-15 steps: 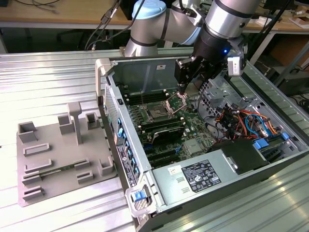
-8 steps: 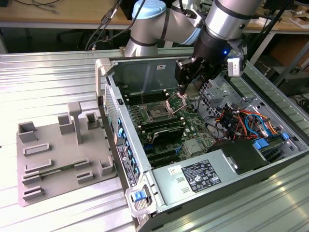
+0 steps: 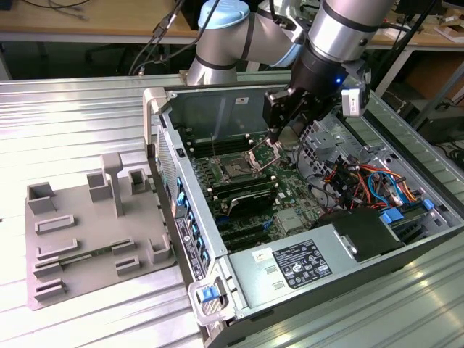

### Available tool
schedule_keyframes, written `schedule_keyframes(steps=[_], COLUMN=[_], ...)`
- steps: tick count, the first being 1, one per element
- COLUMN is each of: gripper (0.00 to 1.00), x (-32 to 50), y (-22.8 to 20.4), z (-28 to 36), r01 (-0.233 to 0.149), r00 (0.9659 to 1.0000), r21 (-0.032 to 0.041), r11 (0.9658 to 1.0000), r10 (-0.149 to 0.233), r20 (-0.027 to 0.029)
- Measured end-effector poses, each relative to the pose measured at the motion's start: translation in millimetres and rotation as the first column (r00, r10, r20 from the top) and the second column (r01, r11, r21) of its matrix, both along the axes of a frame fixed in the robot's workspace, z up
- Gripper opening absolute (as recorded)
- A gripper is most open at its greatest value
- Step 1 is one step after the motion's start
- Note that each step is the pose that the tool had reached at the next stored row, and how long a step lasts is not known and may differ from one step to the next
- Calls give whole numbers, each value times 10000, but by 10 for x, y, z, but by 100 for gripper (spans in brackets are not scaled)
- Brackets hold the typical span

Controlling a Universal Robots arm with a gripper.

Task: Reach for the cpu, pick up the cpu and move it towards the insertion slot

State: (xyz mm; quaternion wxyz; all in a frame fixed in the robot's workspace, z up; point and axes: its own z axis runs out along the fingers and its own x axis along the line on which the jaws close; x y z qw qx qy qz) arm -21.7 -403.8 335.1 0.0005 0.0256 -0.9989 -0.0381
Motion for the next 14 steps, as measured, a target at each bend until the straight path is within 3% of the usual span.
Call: schedule_keyframes(steps=[4, 14], gripper=[55, 55], x=[2, 8], y=[15, 183], z=[-15, -32], r01=[-1, -2], r00=[10000, 10000], r21=[0, -1], r11=[10000, 10000], r10=[1, 2], r20=[0, 0])
